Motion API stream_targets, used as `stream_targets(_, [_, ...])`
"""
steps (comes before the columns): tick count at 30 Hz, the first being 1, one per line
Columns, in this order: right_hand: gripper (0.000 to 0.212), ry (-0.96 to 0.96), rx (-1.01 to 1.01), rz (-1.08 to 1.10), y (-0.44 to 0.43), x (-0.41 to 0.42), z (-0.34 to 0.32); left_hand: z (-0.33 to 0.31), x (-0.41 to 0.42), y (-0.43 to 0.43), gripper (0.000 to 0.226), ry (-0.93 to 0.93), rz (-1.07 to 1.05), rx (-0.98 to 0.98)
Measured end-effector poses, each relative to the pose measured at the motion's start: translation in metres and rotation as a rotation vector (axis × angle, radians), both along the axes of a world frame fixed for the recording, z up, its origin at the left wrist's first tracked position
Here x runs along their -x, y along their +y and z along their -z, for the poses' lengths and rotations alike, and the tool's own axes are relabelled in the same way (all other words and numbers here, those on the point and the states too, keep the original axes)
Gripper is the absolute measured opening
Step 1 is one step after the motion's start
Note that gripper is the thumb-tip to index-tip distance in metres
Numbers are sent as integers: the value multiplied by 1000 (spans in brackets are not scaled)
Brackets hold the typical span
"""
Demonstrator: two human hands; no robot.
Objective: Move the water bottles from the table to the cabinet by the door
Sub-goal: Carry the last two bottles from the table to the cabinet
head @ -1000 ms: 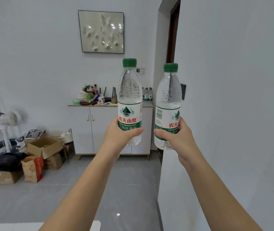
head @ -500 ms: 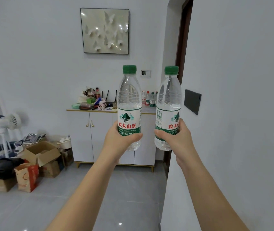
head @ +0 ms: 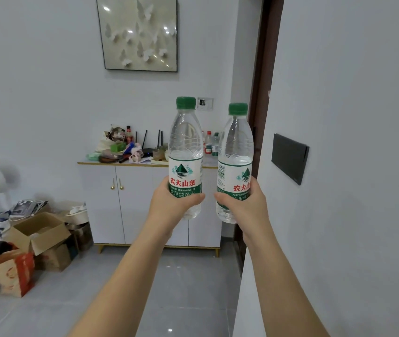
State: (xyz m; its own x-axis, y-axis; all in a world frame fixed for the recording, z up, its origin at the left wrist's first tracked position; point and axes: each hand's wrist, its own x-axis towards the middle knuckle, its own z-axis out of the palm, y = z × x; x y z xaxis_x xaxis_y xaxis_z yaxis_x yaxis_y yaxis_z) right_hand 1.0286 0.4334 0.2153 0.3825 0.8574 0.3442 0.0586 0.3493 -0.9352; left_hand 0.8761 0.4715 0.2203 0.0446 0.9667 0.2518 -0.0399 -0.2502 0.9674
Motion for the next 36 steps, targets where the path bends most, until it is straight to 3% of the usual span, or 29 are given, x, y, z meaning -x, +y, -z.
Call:
stream_targets(21, [57, 2, -15, 103, 273, -12, 15, 8, -12, 297, 51, -7, 123, -8])
stream_targets(36, [57, 75, -36, 149, 515, -87, 44, 44, -78, 527, 54, -4, 86, 10])
